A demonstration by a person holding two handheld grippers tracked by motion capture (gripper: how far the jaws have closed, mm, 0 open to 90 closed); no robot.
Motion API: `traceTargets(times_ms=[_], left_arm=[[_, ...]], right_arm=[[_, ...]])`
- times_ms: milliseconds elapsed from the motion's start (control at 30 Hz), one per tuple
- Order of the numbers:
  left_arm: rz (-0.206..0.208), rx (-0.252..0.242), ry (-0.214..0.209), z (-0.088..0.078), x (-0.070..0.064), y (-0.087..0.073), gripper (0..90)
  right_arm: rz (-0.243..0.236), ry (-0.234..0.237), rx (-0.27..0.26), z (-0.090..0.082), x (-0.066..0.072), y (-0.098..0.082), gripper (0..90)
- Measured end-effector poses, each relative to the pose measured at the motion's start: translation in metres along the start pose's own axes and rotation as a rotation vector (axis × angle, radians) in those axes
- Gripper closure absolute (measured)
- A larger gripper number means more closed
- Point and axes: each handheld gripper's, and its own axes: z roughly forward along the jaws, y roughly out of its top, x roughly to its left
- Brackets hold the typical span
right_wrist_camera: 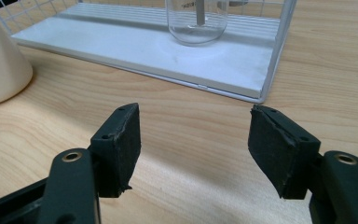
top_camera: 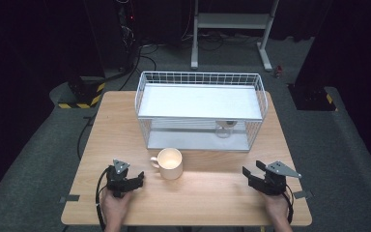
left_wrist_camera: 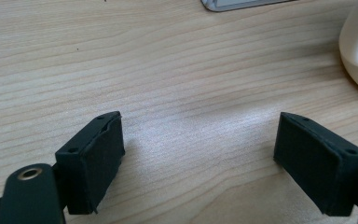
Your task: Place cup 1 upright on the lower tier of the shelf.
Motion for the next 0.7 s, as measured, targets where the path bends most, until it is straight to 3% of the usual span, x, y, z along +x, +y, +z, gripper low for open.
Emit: traceTargets(times_ms=[167, 333, 700], left_arm=[[-0.001, 0.0, -0.001, 0.0, 0.0, 0.0, 16.0], [-0.002, -0.001, 0.001, 0.001, 0.0, 0.0, 16.0], [-0.001, 0.0, 0.002, 0.001, 0.0, 0.001, 16.0]], right_arm=[[0.008, 0.001, 0.02, -0.003, 0.001, -0.006, 34.4], [-0.027, -0.014, 0.036, -0.004, 0.004, -0.013, 34.4], [-0.037, -0.042, 0.103, 0.0, 0.003, -0.019, 35.4]])
